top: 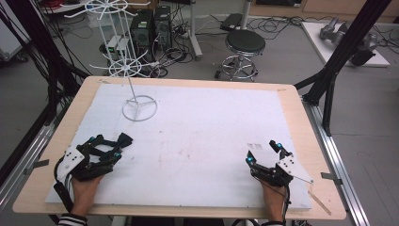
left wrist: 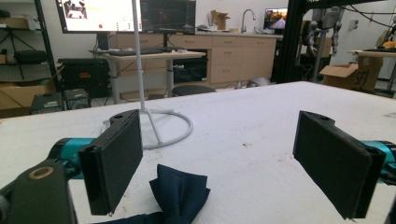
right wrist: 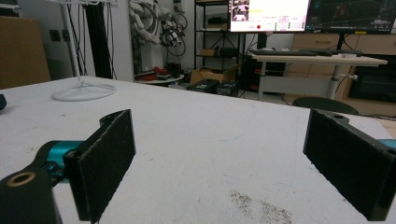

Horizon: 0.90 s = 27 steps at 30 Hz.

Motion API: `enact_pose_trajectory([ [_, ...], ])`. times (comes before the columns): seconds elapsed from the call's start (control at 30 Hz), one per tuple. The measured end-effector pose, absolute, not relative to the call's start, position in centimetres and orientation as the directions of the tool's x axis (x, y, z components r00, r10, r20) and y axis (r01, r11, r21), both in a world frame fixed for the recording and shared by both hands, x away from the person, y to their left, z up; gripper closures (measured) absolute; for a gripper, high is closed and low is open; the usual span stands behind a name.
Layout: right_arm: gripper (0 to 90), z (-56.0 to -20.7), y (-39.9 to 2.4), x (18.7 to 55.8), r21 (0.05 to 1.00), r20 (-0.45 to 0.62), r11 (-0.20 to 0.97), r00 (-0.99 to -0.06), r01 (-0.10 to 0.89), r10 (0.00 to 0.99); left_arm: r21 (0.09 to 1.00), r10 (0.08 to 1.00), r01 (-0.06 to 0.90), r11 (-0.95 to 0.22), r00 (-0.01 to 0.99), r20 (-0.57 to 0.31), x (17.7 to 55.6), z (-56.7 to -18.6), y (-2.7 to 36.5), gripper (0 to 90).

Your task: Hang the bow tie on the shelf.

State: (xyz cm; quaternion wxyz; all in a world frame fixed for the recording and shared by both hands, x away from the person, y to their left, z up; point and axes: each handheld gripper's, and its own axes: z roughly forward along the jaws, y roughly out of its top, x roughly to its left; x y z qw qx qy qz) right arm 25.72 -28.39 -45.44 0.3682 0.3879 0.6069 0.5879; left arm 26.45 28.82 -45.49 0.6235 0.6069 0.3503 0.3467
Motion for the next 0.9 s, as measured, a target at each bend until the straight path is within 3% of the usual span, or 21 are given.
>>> enact_pose_trajectory([
  [0.57,8.2,-45.47,-28.36,25.61,1.0,0.004,0.007,-0.422,0.025,0.906,0.999,0.859,-0.003,0.036,0.512,-0.029,26.5,-45.46,28.91,15.5],
  [0.9,8.2,-45.47,-28.42,25.67,1.0,0.001,0.008,-0.421,0.02,0.907,1.0,0.87,0.021,-0.012,0.493,0.0,26.46,-44.67,29.42,15.5],
])
